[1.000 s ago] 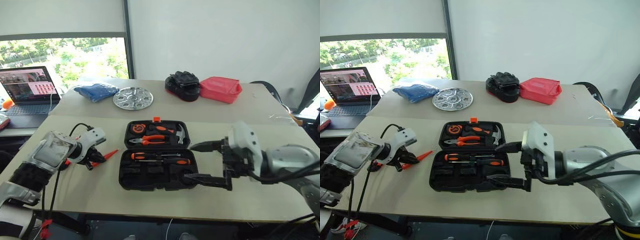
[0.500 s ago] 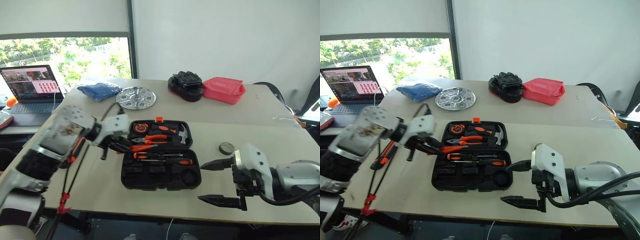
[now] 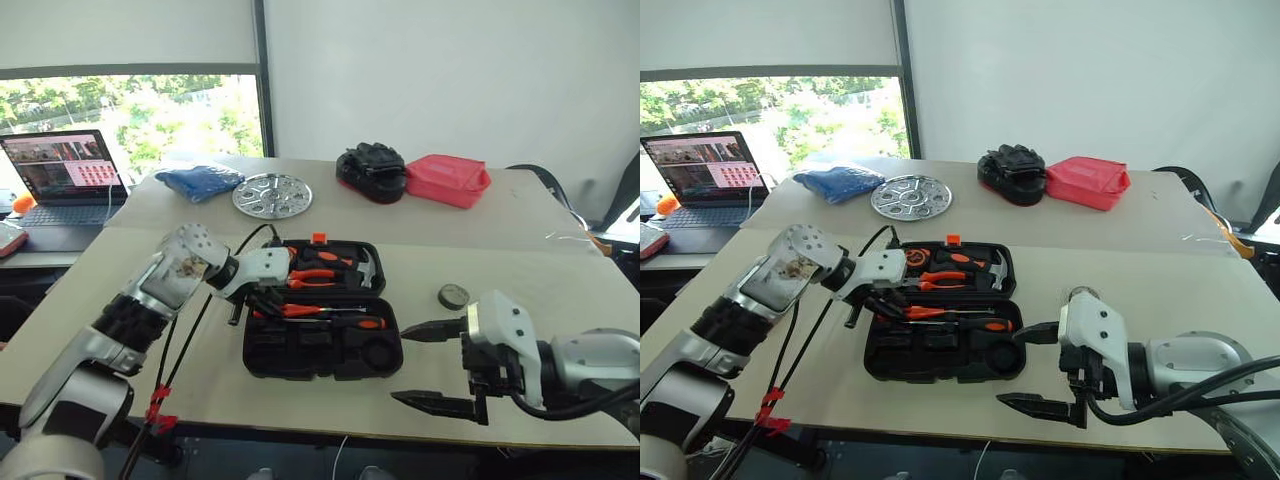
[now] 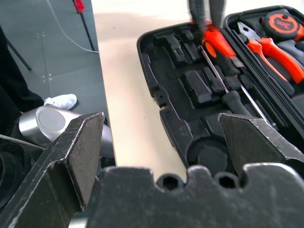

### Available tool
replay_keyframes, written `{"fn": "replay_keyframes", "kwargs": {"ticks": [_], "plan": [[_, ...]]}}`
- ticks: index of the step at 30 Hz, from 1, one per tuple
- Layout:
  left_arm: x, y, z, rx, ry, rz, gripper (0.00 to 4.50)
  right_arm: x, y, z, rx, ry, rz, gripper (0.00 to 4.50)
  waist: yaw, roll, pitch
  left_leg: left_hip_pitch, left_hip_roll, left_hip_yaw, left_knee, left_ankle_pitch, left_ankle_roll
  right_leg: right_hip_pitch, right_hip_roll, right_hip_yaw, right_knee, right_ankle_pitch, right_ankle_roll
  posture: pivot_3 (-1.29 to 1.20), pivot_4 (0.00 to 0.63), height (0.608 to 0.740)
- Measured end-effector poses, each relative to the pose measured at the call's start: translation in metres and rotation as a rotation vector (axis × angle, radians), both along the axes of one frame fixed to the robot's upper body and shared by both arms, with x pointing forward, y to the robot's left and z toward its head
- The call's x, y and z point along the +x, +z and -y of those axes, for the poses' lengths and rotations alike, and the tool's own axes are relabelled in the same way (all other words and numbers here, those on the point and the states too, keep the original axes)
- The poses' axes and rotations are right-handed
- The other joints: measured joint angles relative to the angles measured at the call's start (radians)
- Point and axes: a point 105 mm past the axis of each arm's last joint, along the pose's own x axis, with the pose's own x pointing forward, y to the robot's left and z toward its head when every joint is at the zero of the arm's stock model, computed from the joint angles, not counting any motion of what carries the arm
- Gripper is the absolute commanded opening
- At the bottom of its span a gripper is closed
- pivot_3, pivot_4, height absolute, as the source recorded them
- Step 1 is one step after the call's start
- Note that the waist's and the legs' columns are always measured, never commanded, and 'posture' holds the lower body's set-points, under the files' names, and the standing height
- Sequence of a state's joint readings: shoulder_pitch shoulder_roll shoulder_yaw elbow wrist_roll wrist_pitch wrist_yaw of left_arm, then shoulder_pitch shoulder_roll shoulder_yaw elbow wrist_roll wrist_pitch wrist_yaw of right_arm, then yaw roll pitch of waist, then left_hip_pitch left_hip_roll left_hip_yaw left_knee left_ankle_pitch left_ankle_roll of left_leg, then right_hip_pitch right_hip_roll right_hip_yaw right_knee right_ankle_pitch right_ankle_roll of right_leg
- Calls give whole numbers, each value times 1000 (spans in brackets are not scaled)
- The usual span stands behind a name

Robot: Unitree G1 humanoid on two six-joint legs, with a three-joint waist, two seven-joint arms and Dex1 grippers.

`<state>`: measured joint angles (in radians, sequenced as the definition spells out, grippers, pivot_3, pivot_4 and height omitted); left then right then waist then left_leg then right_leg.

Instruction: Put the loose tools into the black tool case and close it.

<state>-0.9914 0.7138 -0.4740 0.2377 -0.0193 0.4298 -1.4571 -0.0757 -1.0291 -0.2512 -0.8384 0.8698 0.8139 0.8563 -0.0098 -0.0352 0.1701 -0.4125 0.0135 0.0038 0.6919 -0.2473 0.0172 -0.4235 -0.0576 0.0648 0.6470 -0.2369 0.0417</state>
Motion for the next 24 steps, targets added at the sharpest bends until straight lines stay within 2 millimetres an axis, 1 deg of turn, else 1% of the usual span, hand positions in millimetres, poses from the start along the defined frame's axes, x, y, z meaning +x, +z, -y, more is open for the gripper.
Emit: {"fn": "replay_keyframes", "kwargs": {"ticks": [2,6,8,10,13,17,20,24], "plan": [[-1,1,6,-7,-15,-12,412,0,0,0,3,-5,1,4500,-1,0,0,-1,0,0,1,0,1,0,0,0,0,0,0,0,150,740],[-8,-8,19,20,-49,-38,412,1,1,-2,14,-4,-1,4500,-3,0,0,-1,0,0,2,0,1,0,0,0,0,0,1,0,150,740],[-15,-13,21,45,-55,-54,412,2,2,-2,14,-6,6,4500,-8,0,0,-1,0,-1,1,0,1,0,0,0,1,0,0,0,150,740],[-23,-24,16,92,-47,-74,412,3,2,-2,15,-9,9,4500,-9,0,0,-1,1,-1,1,0,1,0,1,1,1,0,0,0,150,740],[-25,-33,9,131,4,-90,412,3,3,-2,15,-8,13,4500,-5,0,0,-1,0,-1,2,0,1,0,1,1,1,0,0,0,150,740],[-22,-34,1,160,59,-55,412,4,5,-3,15,-8,24,4500,-3,0,0,0,0,-1,3,0,1,0,0,1,1,1,1,0,150,740],[-19,-35,1,160,82,-36,412,6,7,-2,17,-13,31,4500,-1,0,0,-1,0,-1,3,0,1,0,0,1,1,1,1,0,150,740],[-19,-36,2,155,98,-51,412,8,6,-1,20,-24,27,4500,-2,0,0,-1,0,-1,3,0,1,0,0,1,1,1,1,0,150,740]]}}
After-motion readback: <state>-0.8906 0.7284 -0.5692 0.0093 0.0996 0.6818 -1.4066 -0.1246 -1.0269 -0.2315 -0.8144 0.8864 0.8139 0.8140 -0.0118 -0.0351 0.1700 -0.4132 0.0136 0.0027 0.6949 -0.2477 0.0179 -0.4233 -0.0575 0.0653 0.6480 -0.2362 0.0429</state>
